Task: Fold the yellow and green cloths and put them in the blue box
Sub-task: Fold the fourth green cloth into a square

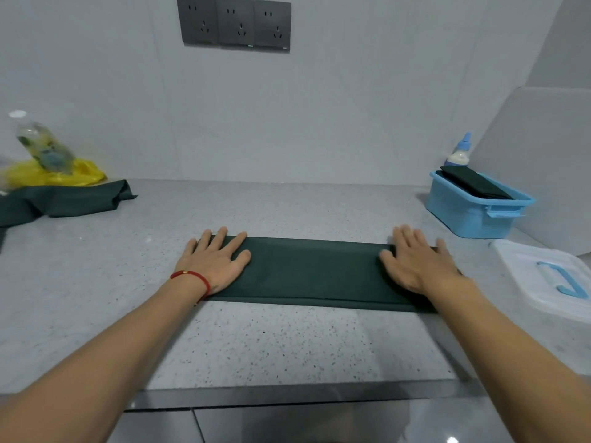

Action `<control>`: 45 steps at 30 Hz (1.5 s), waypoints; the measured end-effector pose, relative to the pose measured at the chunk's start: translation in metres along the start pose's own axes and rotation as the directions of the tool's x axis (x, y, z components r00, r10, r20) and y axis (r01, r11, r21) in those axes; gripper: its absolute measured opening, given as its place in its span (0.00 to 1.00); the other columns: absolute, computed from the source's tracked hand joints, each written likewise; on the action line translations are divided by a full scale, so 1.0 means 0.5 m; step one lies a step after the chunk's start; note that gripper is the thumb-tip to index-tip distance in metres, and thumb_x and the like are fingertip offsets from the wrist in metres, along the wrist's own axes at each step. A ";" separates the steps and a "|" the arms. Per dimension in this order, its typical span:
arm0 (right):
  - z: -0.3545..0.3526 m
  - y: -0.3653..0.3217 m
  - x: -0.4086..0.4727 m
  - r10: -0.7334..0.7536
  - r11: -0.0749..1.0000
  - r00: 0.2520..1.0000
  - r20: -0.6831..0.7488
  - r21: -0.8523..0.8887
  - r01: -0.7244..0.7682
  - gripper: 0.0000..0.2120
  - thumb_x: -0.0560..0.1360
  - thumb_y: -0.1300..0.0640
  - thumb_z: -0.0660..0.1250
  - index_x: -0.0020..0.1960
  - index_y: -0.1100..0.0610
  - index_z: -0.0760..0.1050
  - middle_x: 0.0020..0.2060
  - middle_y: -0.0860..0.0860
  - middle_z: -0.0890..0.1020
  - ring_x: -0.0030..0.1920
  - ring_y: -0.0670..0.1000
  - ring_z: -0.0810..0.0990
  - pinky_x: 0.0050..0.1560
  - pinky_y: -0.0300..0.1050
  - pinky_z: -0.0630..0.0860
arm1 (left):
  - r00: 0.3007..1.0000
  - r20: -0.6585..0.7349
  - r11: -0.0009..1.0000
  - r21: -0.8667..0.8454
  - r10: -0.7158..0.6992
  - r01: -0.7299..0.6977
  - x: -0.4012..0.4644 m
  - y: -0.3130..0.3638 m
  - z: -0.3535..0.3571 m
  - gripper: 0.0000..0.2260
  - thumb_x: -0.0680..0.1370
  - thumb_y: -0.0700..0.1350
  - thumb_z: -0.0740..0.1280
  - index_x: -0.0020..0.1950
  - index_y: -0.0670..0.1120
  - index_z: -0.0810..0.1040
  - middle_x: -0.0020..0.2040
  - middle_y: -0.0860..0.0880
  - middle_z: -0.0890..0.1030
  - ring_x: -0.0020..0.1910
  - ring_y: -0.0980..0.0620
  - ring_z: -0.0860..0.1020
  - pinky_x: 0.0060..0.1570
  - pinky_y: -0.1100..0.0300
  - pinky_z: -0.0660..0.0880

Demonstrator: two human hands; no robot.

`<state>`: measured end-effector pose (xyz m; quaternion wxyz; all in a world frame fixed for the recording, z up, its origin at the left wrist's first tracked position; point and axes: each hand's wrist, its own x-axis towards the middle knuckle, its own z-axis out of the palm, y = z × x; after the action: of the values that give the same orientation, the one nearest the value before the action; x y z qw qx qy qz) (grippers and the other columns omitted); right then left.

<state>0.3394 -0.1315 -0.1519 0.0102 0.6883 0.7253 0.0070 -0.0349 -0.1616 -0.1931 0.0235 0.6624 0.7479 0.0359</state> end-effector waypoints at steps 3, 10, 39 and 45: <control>-0.005 -0.218 -0.013 -0.282 0.950 0.958 -0.041 0.126 0.285 0.34 0.84 0.38 0.41 0.83 0.53 0.38 0.82 0.49 0.40 0.82 0.51 0.39 0.80 0.60 0.39 | 1.000 0.009 1.000 0.011 -0.001 0.001 0.000 -0.005 -0.004 0.30 0.79 0.67 0.39 0.81 0.65 0.43 0.84 0.52 0.46 0.82 0.46 0.45 0.79 0.44 0.45; 0.041 -0.240 -0.009 -0.331 0.921 0.943 0.028 0.229 0.316 0.33 0.83 0.35 0.41 0.84 0.50 0.43 0.83 0.45 0.44 0.82 0.46 0.41 0.81 0.55 0.38 | 1.000 0.003 0.999 0.051 0.019 -0.019 -0.003 -0.016 -0.014 0.29 0.80 0.66 0.40 0.82 0.63 0.43 0.83 0.51 0.47 0.81 0.46 0.47 0.78 0.44 0.49; 0.002 -0.262 0.008 -0.612 0.789 0.750 0.253 0.260 0.556 0.60 0.67 0.18 0.57 0.83 0.50 0.34 0.81 0.44 0.35 0.79 0.41 0.32 0.80 0.51 0.34 | 0.999 0.049 0.999 -0.041 -0.005 0.007 -0.002 -0.001 -0.008 0.30 0.79 0.68 0.41 0.81 0.65 0.42 0.84 0.50 0.42 0.82 0.45 0.41 0.79 0.44 0.41; -0.023 -0.255 0.011 -0.610 0.791 0.697 0.377 0.252 0.557 0.65 0.63 0.19 0.65 0.81 0.47 0.31 0.79 0.39 0.32 0.71 0.35 0.28 0.76 0.45 0.31 | 0.999 -0.037 0.967 -0.248 0.039 -0.047 -0.001 -0.058 -0.045 0.24 0.85 0.57 0.53 0.79 0.47 0.63 0.79 0.47 0.62 0.77 0.46 0.60 0.76 0.52 0.58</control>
<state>0.2118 -0.1324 -0.1437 0.1345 0.4045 0.8833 -0.1950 -0.0653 -0.1658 -0.1731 0.0937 0.6697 0.7231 0.1407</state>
